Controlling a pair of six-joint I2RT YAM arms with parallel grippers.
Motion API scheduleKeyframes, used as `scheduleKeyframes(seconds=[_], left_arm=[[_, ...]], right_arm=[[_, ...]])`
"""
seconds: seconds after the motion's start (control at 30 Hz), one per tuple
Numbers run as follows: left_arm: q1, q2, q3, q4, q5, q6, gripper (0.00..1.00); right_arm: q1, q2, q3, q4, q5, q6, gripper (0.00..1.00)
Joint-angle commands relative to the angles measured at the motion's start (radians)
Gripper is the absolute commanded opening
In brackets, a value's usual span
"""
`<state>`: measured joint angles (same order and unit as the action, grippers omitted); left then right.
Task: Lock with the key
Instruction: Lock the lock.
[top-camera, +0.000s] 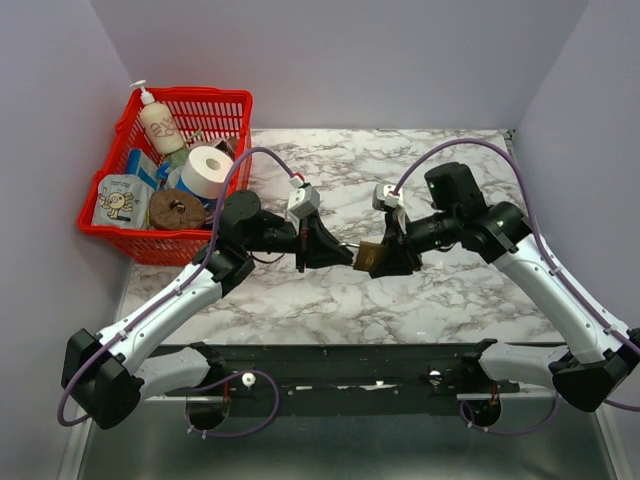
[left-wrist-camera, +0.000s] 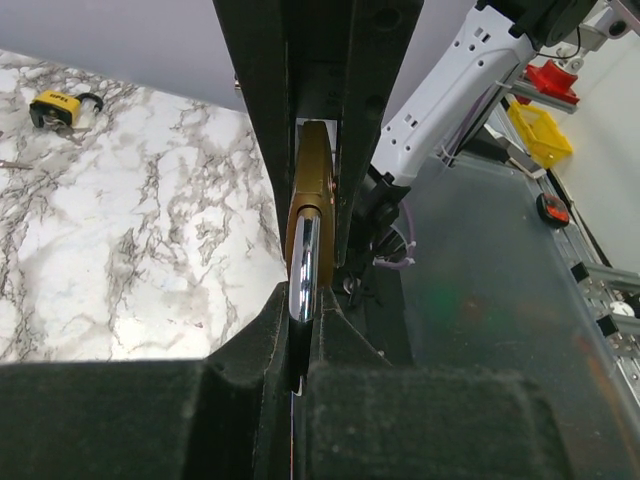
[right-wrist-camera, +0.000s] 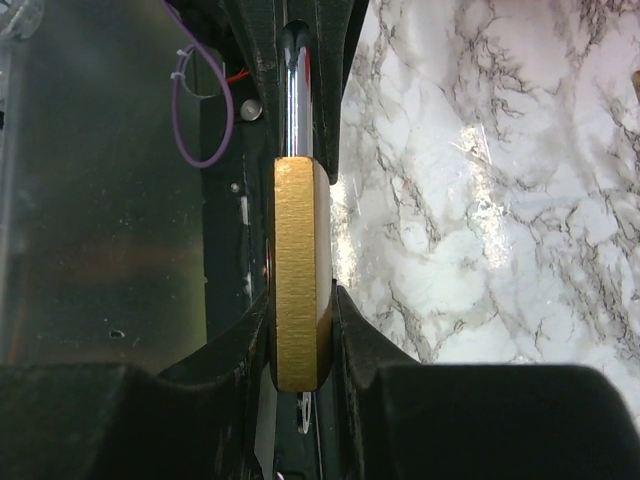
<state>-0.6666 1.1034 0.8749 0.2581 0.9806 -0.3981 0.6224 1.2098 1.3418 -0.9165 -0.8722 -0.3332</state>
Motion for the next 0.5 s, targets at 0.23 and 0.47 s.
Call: scheduleKeyframes(seconds=[0.23,0.47], left_arm=[[-0.062,0.03,0.127,-0.137,-0.068,0.347,0.0],[0.008,0.085,0.252,-0.345,-0.086,0.484,0.09]], right_arm=[[0.069,-0.001,-0.102,0.317,-0.054,0.016,0.01],[0.054,-0.019,-0.179,0.379,0.013,0.112,0.01]])
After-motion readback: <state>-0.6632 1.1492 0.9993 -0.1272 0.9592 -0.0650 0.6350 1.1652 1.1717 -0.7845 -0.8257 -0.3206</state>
